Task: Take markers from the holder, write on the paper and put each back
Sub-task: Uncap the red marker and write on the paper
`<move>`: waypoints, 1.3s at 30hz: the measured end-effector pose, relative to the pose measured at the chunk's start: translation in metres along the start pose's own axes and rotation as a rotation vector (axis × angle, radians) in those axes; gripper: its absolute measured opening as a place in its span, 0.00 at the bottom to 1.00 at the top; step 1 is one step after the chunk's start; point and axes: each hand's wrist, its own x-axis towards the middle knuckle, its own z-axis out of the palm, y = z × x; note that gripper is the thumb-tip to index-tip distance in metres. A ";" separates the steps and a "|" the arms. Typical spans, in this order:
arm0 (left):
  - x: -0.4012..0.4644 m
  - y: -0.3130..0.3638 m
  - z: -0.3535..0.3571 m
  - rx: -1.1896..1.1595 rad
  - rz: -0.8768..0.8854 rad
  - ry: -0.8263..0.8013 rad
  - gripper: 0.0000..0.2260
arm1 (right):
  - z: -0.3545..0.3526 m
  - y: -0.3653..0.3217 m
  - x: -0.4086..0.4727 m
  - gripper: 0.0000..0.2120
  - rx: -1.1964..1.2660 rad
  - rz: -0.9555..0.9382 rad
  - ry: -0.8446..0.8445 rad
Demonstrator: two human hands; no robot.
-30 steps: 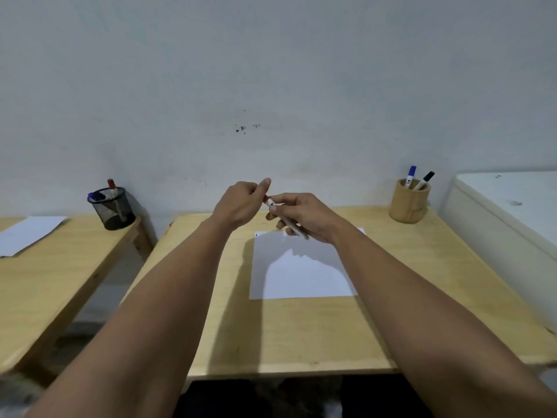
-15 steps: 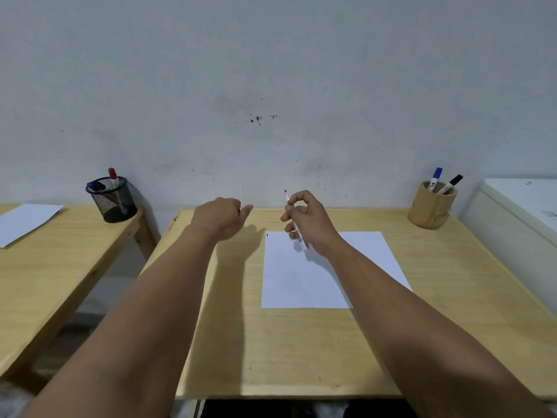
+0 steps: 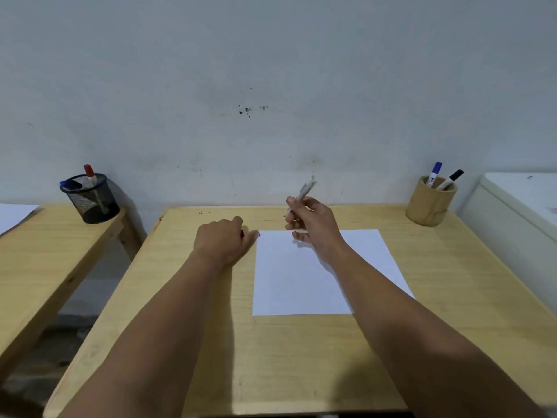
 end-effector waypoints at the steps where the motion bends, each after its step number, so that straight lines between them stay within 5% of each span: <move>1: -0.003 -0.001 -0.002 -0.050 -0.027 -0.012 0.25 | 0.000 0.001 -0.001 0.11 -0.025 -0.012 0.034; 4: -0.021 -0.004 -0.008 -0.210 -0.097 0.027 0.26 | 0.002 0.005 -0.002 0.16 -0.062 -0.054 0.127; 9: -0.059 -0.013 -0.006 -0.271 0.003 0.240 0.30 | 0.011 0.012 -0.006 0.08 -0.098 -0.065 0.175; 16: -0.084 -0.035 -0.008 -0.292 0.179 0.026 0.44 | 0.028 0.026 -0.001 0.23 -0.157 -0.015 0.162; 22: -0.095 -0.025 0.003 -0.349 0.135 -0.142 0.51 | 0.025 0.048 0.000 0.20 -0.175 -0.067 0.159; 39: -0.103 -0.014 0.002 -0.275 0.136 -0.148 0.59 | 0.049 0.038 0.015 0.17 -0.281 -0.103 0.100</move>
